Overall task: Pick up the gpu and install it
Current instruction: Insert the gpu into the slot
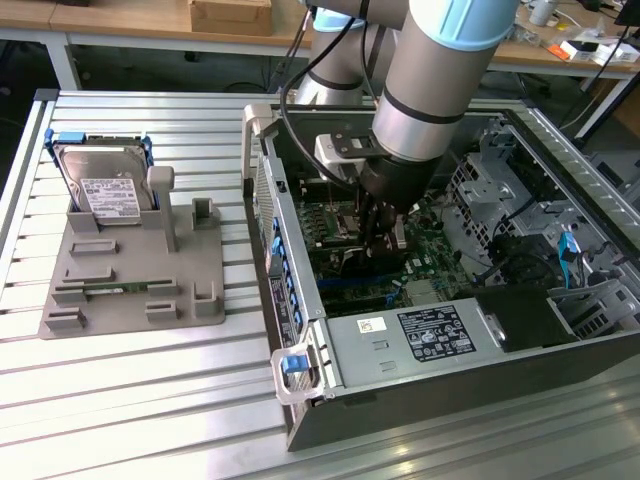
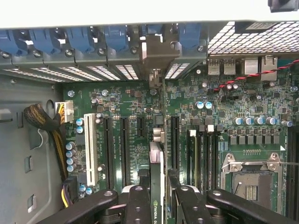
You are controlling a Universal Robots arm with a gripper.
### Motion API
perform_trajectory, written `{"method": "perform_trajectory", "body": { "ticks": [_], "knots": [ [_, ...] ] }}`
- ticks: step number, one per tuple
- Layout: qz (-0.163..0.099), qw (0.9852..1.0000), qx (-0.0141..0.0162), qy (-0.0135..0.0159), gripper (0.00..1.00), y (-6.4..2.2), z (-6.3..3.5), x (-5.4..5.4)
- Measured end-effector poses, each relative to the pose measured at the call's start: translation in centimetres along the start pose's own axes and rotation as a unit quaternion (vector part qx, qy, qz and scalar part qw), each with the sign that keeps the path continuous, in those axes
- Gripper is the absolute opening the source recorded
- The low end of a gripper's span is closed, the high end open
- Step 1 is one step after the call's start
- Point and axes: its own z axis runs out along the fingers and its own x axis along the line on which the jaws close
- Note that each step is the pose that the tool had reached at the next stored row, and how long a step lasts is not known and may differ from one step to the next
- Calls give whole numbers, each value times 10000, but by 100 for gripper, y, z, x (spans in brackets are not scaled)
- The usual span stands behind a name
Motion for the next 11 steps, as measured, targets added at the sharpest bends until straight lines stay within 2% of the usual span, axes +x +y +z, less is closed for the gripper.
{"method": "perform_trajectory", "body": {
  "ticks": [2,3,11],
  "knots": [
    [1,10000,-1,-19,26,0,0,-3],
    [-1,10000,-2,-60,26,0,2,-3],
    [0,10000,-2,-60,26,2,9,11]
  ]
}}
